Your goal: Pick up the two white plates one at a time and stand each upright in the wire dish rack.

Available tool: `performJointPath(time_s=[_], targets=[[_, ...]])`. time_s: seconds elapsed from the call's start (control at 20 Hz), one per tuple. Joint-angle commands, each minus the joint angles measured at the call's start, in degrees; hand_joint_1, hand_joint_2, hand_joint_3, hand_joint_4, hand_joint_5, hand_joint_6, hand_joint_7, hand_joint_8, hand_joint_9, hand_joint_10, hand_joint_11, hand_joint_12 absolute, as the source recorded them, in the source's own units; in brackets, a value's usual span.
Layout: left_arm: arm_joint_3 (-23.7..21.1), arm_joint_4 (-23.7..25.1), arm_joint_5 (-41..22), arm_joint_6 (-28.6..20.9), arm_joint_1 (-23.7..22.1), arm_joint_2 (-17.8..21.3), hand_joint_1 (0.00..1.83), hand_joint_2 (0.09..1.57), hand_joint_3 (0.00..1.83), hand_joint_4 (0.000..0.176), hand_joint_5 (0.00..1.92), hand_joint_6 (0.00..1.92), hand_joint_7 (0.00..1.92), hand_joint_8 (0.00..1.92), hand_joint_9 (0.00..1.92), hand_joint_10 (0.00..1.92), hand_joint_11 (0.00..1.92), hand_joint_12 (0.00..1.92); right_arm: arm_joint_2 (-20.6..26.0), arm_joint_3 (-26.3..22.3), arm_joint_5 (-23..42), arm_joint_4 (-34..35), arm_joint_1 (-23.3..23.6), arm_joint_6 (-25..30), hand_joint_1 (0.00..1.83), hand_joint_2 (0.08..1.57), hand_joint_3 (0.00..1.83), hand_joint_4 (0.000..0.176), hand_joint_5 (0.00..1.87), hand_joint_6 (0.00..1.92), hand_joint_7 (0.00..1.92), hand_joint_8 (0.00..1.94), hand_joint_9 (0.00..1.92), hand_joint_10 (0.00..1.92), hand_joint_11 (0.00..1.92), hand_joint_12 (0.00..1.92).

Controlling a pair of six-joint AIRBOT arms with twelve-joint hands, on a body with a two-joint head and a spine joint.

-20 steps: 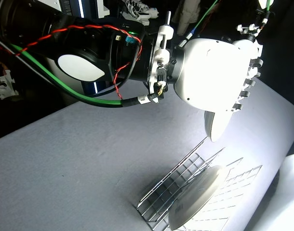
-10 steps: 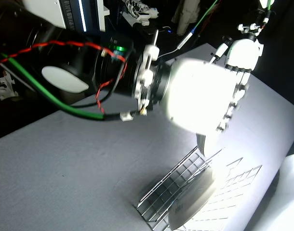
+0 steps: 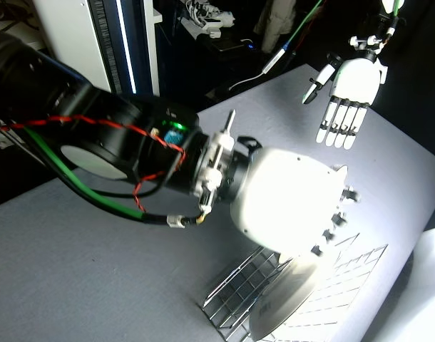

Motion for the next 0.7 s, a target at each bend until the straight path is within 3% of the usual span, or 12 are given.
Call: performJointPath(time_s=[0.0,0.2,0.25,0.3,0.35,0.4,0.55,0.6,0.65], targets=[[0.1,-2.9,-0.5,0.0,-0.4,0.2,0.0,1.28,0.0,0.0,0.03,0.0,0.02,0.0,0.0,0.0,0.0,0.0,0.4,0.6,8.6,-0.6,0.3,-0.3,1.38,1.08,0.0,0.0,0.95,1.03,1.04,0.79,1.04,0.97,1.02,0.88],[-0.1,-2.9,-0.5,0.0,-0.4,0.2,0.0,1.27,0.0,0.0,0.05,0.01,0.03,0.01,0.0,0.0,0.0,0.0,0.0,2.2,8.7,-2.7,-1.2,-0.9,1.38,1.09,0.0,0.0,0.96,1.03,1.03,0.82,1.0,1.02,1.01,0.87],[-0.2,-2.9,-0.5,0.0,-0.3,0.2,0.0,1.28,0.0,0.0,0.03,0.0,0.01,0.0,0.0,0.0,0.0,0.0,0.0,2.4,8.8,-3.2,-1.5,-0.9,1.47,1.08,0.0,0.0,0.95,0.97,1.02,0.78,1.0,0.92,0.97,1.26],[-0.2,-2.9,-0.5,0.0,-0.3,0.2,0.0,1.28,0.0,0.0,0.03,0.0,0.01,0.0,0.0,0.0,0.0,0.0,0.0,2.5,8.8,-3.2,-1.5,-1.0,1.4,1.08,0.0,0.0,0.96,1.01,1.03,0.82,1.0,1.01,0.95,1.07],[-0.2,-2.9,-0.5,0.0,-0.3,0.2,0.0,1.28,0.0,0.0,0.03,0.0,0.01,0.0,0.0,0.0,0.0,0.0,0.0,2.6,8.9,-3.6,-1.6,-1.1,1.4,1.08,0.0,0.0,0.96,1.01,1.03,0.82,1.0,1.01,0.95,1.07],[-0.2,-2.9,-0.5,0.0,-0.3,0.2,0.0,1.27,0.0,0.0,0.04,0.01,0.02,0.01,0.0,0.0,0.0,0.0,0.0,2.7,9.0,-4.6,-1.7,-1.2,1.47,1.08,0.0,0.0,0.95,0.98,1.01,0.81,0.99,0.93,0.95,1.31],[-0.2,-2.9,-0.5,0.0,-0.2,0.2,0.0,1.28,0.0,0.0,0.07,0.0,0.06,0.0,0.03,0.0,0.02,0.03,0.0,2.7,9.3,-5.7,-1.8,-1.8,1.47,1.08,0.0,0.0,0.94,1.0,1.01,0.79,1.0,0.92,0.95,1.31],[-0.3,-2.9,-0.5,0.0,-0.2,0.2,0.0,1.28,0.0,0.0,0.06,0.0,0.05,0.0,0.01,0.0,0.0,0.0,0.0,2.7,9.3,-5.7,-1.8,-1.8,1.49,1.1,0.0,0.0,0.93,1.03,0.98,0.83,0.94,0.99,0.87,1.43],[-0.2,-2.9,-0.5,0.0,-0.1,0.2,0.0,1.28,0.0,0.0,0.07,0.0,0.05,0.0,0.01,0.0,0.0,0.0,0.0,2.7,9.6,-5.7,-1.7,-1.7,1.21,1.18,0.0,0.0,0.81,1.21,0.81,0.48,0.77,0.62,0.61,1.13]])
